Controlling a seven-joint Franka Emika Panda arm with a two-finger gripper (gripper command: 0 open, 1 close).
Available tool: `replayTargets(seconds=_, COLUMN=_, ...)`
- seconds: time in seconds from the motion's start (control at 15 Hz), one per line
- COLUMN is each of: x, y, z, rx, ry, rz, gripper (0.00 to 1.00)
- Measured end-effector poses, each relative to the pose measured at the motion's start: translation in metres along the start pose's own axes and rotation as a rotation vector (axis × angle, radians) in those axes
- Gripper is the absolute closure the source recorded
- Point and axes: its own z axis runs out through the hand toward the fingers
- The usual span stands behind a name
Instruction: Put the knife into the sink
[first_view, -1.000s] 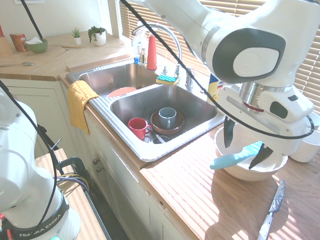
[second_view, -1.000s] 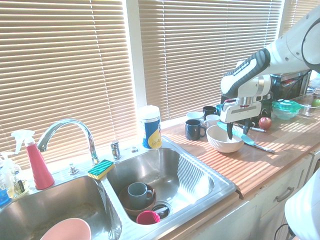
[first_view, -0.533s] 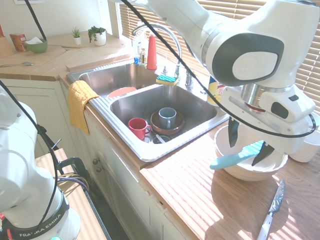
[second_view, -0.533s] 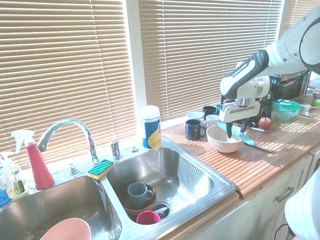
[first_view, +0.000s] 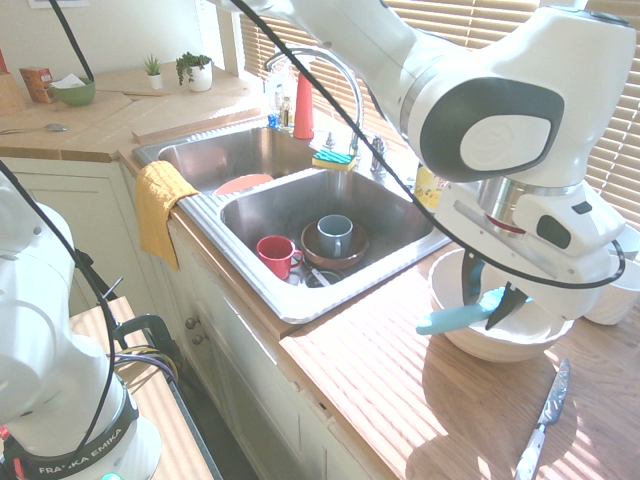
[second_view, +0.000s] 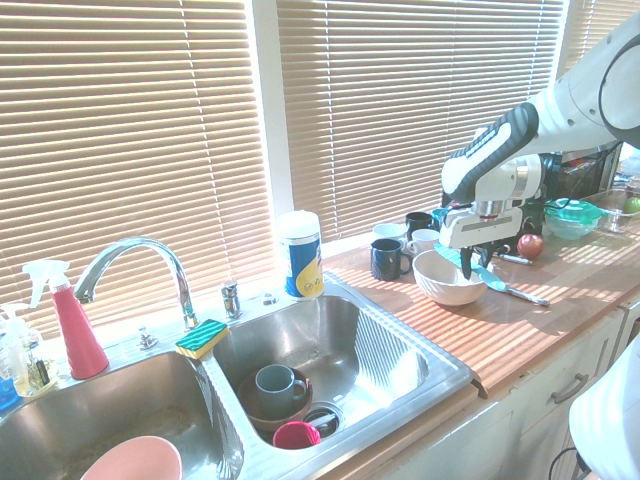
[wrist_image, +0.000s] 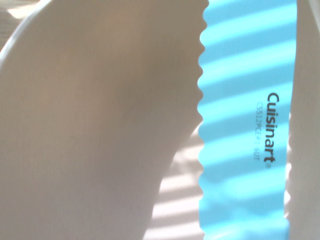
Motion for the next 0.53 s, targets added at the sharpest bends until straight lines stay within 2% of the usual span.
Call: replayTargets(seconds=0.53, x=-0.0014, y=-0.0022, z=-0.0019, rx=0.002, ry=0.002, rz=-0.005, gripper=1.00)
